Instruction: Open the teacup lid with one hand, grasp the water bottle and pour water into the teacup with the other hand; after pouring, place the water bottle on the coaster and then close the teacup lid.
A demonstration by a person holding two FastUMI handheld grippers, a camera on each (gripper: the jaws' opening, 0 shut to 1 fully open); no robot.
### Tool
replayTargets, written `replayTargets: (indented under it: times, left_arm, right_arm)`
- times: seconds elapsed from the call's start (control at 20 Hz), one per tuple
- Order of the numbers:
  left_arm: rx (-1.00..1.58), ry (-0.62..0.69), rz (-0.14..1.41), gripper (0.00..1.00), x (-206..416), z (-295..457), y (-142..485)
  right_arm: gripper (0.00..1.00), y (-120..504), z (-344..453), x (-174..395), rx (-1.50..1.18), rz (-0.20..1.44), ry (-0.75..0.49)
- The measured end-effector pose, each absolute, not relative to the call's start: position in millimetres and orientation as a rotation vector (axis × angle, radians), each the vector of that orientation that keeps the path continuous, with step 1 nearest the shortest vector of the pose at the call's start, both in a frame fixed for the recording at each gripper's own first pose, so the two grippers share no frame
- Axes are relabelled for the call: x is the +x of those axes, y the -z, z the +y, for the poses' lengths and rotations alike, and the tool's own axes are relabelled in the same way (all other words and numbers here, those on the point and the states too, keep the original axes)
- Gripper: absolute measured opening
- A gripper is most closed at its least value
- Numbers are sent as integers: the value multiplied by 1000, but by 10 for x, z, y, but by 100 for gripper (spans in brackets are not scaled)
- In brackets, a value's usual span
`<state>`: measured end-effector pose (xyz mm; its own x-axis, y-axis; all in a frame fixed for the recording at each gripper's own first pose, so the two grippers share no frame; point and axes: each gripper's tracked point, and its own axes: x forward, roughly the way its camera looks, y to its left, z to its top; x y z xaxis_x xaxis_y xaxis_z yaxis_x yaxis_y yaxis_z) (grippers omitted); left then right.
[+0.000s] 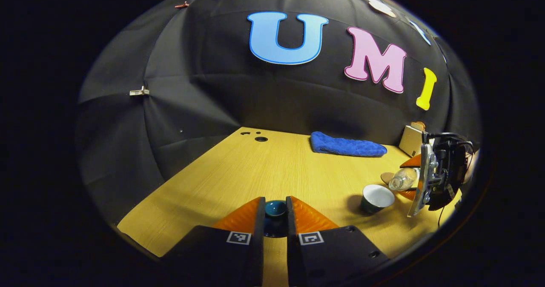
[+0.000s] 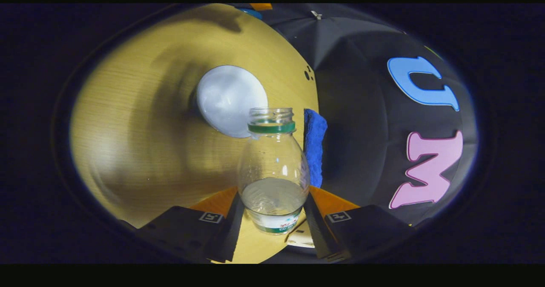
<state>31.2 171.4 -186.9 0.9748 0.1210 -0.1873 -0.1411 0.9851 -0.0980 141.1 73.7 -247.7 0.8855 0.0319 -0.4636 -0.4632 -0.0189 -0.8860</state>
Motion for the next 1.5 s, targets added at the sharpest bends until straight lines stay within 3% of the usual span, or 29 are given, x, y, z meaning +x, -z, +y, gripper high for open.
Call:
replayTargets:
  times: [0.15,0.2,0.25,0.75,0.8,0.9,1.1,1.25,1.3,1.35,1.5]
  left_arm:
    - [-116,-137,183,27,293,1731,1862]
    - [-121,-136,184,22,280,1723,1867]
    - [-124,-137,184,27,277,1723,1868]
    - [-134,-149,190,23,274,1761,1896]
    - [-135,-152,191,23,264,1775,1908]
    - [-141,-161,194,26,246,1798,1916]
    - [-174,-176,201,23,209,1852,1946]
    - [-213,-188,200,27,189,1859,1949]
    - [-216,-191,198,23,172,1865,1951]
    - [-213,-193,196,27,161,1869,1945]
    - [-204,-192,195,27,150,1871,1943]
  right_arm:
    - [72,2469,707,1435,-1594,345,-409]
    - [73,2472,696,1445,-1608,343,-412]
    - [72,2467,695,1452,-1620,341,-415]
    - [72,2425,708,1494,-1720,320,-461]
    - [68,2425,727,1502,-1733,313,-467]
    - [73,2416,716,1521,-1748,315,-471]
    - [72,2397,723,1535,-1772,318,-482]
    - [72,2377,730,1537,-1796,328,-490]
    - [69,2375,736,1545,-1803,329,-494]
    - [73,2374,744,1551,-1809,328,-498]
    - [72,2366,742,1559,-1830,335,-502]
